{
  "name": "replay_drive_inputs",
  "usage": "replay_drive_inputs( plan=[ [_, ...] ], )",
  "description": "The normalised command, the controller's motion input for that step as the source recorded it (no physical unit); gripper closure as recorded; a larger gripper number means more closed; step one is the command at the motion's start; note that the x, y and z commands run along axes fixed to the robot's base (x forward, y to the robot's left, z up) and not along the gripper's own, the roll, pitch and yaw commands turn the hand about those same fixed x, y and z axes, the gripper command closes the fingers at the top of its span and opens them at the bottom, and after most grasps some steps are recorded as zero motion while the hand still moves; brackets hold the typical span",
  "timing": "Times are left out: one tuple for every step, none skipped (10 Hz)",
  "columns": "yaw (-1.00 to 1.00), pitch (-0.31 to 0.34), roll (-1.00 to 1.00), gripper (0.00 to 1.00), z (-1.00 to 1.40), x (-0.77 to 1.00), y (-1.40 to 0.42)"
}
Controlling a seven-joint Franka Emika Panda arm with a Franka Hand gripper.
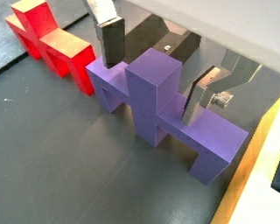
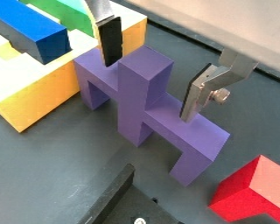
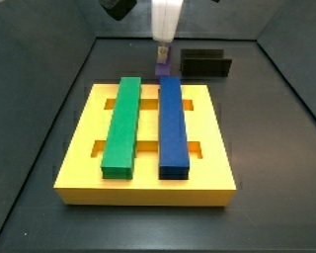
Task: Pick up the purple object. Move up. Move to above the board. Insert the purple object.
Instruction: Pick up the purple object.
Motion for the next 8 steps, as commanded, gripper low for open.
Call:
replay_drive_inputs(
  plan=[
    [0.0,0.0,0.0,1.0,0.0,0.0,0.0],
    [0.0,0.0,0.0,1.0,0.0,0.0,0.0],
    [0.0,0.0,0.0,1.0,0.0,0.0,0.0],
    [0.0,0.0,0.0,1.0,0.0,0.0,0.0],
    [0.0,0.0,0.0,1.0,0.0,0.0,0.0],
    [0.0,0.0,0.0,1.0,0.0,0.0,0.0],
    [0.0,0.0,0.0,1.0,0.0,0.0,0.0],
    [0.0,0.0,0.0,1.0,0.0,0.0,0.0]
  ],
)
